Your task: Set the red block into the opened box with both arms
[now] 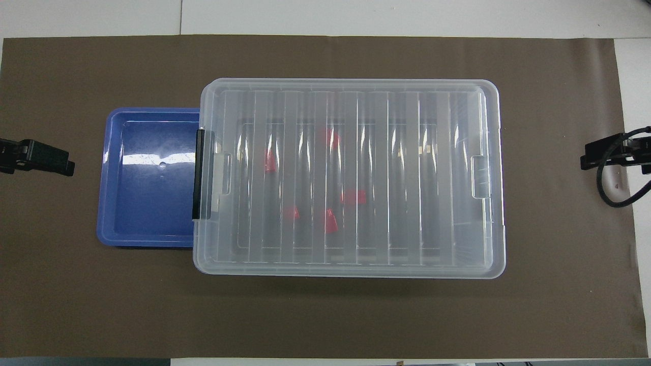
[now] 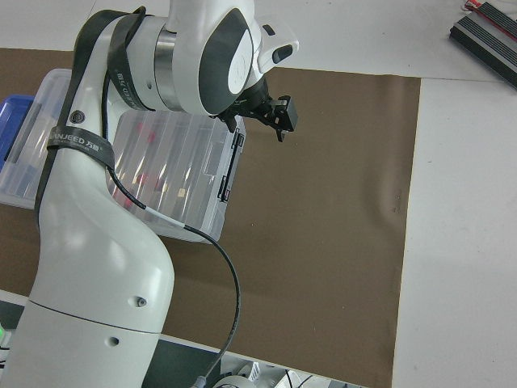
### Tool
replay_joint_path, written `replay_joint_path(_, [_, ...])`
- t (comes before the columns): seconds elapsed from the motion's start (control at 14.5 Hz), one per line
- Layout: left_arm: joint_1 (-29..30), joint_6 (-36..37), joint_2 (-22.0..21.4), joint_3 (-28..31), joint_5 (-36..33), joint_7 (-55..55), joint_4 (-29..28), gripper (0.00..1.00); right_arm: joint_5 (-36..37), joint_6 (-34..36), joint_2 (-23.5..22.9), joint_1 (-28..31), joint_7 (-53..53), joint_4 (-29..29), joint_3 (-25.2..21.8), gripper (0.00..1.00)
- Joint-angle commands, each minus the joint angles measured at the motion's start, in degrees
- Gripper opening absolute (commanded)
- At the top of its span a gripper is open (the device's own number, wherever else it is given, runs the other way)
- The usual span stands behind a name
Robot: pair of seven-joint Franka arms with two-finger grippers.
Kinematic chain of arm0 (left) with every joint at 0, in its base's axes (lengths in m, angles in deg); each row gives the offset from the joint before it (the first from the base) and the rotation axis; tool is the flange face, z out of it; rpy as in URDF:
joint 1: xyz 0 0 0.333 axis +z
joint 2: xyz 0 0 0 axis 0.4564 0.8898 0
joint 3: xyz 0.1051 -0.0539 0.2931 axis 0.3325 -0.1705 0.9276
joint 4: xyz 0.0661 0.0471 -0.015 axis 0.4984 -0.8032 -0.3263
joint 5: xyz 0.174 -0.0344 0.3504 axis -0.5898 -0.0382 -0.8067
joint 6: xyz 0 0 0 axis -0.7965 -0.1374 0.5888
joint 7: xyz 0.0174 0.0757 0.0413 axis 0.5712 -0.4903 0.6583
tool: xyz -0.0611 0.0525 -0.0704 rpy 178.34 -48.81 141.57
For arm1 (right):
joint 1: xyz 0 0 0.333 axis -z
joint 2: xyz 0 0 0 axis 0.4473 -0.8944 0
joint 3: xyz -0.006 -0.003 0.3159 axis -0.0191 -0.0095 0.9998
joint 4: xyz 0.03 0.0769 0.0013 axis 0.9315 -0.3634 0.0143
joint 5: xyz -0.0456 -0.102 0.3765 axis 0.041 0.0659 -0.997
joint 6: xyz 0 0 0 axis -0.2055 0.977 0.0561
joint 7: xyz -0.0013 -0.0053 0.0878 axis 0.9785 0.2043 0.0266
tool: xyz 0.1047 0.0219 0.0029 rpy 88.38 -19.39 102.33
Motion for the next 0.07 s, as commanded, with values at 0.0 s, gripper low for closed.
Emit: replay_joint_path(0.0, [0.0,-1.0,-2.0,-0.1,-1.0,-1.1,-2.3,1.00,-0.7,-1.6,0.7,0.5,-0.2,-1.4,0.4,1.00])
